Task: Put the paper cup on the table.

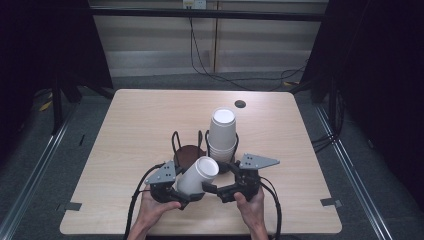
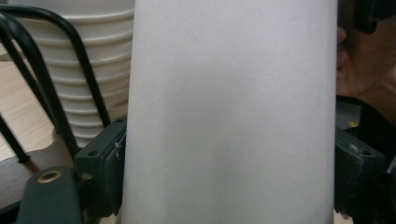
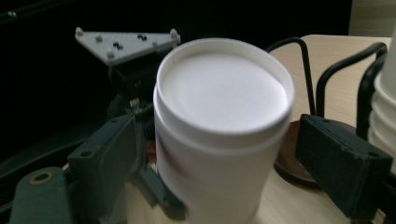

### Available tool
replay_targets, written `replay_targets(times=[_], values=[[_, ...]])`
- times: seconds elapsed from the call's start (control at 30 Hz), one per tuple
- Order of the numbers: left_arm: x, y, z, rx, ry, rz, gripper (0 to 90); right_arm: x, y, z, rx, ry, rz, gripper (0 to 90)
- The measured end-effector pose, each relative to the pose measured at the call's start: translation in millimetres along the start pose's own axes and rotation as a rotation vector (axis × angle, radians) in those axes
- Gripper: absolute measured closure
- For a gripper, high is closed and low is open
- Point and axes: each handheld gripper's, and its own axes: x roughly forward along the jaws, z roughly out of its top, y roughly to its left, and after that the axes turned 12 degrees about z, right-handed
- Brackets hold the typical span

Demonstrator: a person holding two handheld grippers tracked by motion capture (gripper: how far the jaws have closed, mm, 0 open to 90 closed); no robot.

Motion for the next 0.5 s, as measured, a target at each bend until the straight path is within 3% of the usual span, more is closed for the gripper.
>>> replay_targets(times=[0.17,0.2,0.27,0.3,0.4,0.5], values=[[-2.8,2.4,1.5,0.018,0.044,0.015,16.6,-8.4,-0.3,-6.0,-0.013,0.005,0.012,13.0],[-3.7,2.2,2.1,0.037,0.075,0.02,16.6,-10.7,-1.2,-8.2,-0.019,0.043,0.011,13.5],[-4.3,2.5,2.1,0.033,0.085,0.012,16.6,-11.6,-2.1,-9.0,-0.016,0.078,-0.002,13.4],[-4.3,2.5,2.1,0.033,0.085,0.012,16.6,-11.6,-2.1,-9.0,-0.016,0.078,-0.002,13.4],[-1.9,2.1,6.0,0.069,0.155,0.028,16.6,-14.1,-1.2,-9.5,-0.033,0.124,-0.019,13.6],[-0.4,3.4,7.8,0.086,0.173,0.006,16.6,-16.6,-1.9,-9.8,-0.041,0.159,-0.035,14.0]])
